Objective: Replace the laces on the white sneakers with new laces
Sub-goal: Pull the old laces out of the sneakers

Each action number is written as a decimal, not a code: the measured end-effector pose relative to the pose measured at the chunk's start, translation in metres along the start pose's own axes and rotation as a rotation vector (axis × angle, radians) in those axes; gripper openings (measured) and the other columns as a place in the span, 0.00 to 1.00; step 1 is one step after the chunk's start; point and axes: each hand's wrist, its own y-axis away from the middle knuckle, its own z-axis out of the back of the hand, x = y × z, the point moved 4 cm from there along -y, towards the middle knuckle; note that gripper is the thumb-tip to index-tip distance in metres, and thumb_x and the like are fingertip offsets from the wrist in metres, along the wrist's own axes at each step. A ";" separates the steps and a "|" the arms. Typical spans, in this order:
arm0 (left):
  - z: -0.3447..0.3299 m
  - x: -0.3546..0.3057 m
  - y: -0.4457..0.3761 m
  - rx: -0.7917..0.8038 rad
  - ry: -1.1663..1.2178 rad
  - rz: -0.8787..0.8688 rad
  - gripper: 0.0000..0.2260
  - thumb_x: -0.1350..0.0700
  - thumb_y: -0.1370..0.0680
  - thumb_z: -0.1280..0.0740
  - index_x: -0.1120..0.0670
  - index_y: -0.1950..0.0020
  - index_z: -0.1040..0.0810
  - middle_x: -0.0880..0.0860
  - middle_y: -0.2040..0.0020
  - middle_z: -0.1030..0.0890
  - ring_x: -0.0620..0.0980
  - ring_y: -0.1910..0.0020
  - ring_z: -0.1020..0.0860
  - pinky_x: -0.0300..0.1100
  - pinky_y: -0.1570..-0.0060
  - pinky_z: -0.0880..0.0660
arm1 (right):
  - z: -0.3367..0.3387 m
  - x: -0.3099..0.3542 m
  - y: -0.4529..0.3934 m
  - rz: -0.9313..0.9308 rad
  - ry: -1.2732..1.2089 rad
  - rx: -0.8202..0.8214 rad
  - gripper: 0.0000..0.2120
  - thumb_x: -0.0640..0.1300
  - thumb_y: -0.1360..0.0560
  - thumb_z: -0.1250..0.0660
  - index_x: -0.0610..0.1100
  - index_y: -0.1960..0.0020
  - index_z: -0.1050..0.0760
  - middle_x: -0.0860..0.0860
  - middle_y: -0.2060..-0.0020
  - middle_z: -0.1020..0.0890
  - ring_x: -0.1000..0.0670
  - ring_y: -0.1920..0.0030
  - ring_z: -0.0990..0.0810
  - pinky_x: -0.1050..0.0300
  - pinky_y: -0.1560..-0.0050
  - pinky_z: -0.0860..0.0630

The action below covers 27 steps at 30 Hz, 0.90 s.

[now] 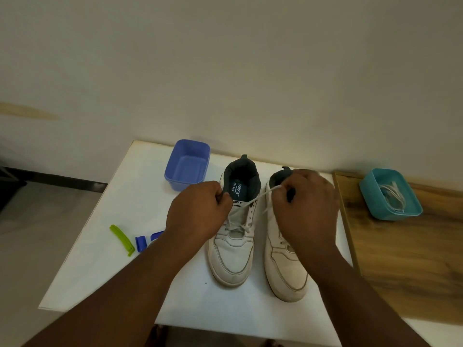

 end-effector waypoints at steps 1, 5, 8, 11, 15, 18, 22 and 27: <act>0.000 -0.001 0.000 0.002 0.005 -0.001 0.16 0.45 0.18 0.39 0.47 0.65 0.33 0.47 0.69 0.27 0.46 0.69 0.27 0.36 0.69 0.37 | 0.002 -0.006 -0.002 -0.037 0.026 -0.013 0.09 0.52 0.24 0.38 0.53 0.55 0.19 0.55 0.53 0.19 0.51 0.48 0.23 0.41 0.38 0.27; -0.001 -0.002 0.001 0.006 0.020 -0.008 0.15 0.45 0.18 0.39 0.46 0.65 0.32 0.47 0.69 0.25 0.47 0.68 0.26 0.36 0.68 0.36 | -0.020 0.000 0.012 0.036 0.023 0.161 0.16 0.51 0.25 0.34 0.53 0.38 0.22 0.46 0.32 0.25 0.38 0.27 0.32 0.32 0.27 0.37; -0.002 -0.003 0.001 0.005 0.017 -0.005 0.14 0.44 0.18 0.39 0.46 0.63 0.31 0.46 0.69 0.26 0.47 0.68 0.26 0.36 0.67 0.35 | -0.037 0.026 0.023 0.268 -0.040 0.267 0.17 0.49 0.25 0.30 0.56 0.36 0.21 0.45 0.22 0.35 0.36 0.20 0.47 0.36 0.22 0.52; -0.004 0.000 0.000 0.013 0.018 0.000 0.14 0.44 0.18 0.39 0.47 0.61 0.30 0.45 0.68 0.26 0.47 0.68 0.26 0.36 0.66 0.34 | -0.047 0.034 0.028 0.294 -0.025 0.345 0.06 0.50 0.23 0.31 0.57 0.48 0.17 0.46 0.22 0.34 0.35 0.19 0.49 0.36 0.21 0.58; -0.004 0.000 0.000 0.006 0.019 -0.011 0.14 0.44 0.19 0.39 0.48 0.62 0.28 0.47 0.68 0.25 0.47 0.68 0.25 0.36 0.67 0.34 | -0.031 0.018 0.015 0.179 -0.076 0.183 0.06 0.50 0.22 0.34 0.55 0.50 0.18 0.50 0.33 0.22 0.41 0.25 0.34 0.34 0.24 0.43; -0.004 -0.002 0.000 0.013 0.029 -0.008 0.14 0.44 0.18 0.39 0.49 0.61 0.27 0.47 0.67 0.23 0.47 0.67 0.24 0.36 0.66 0.32 | -0.013 0.006 0.006 0.003 -0.352 0.050 0.08 0.48 0.19 0.37 0.51 0.49 0.19 0.54 0.47 0.18 0.53 0.43 0.21 0.43 0.37 0.25; -0.004 -0.002 0.000 0.023 0.039 0.000 0.14 0.43 0.18 0.40 0.49 0.59 0.25 0.48 0.66 0.22 0.47 0.66 0.23 0.37 0.64 0.29 | -0.001 0.005 0.003 -0.363 -0.883 -0.007 0.09 0.43 0.17 0.37 0.50 0.50 0.19 0.51 0.54 0.16 0.51 0.49 0.18 0.48 0.43 0.18; -0.004 -0.001 0.001 0.015 0.035 0.005 0.15 0.42 0.19 0.39 0.49 0.59 0.25 0.47 0.66 0.22 0.47 0.65 0.23 0.38 0.64 0.28 | 0.009 -0.005 -0.002 -0.479 -1.210 -0.161 0.13 0.40 0.17 0.42 0.49 0.56 0.21 0.43 0.54 0.16 0.44 0.49 0.16 0.50 0.49 0.17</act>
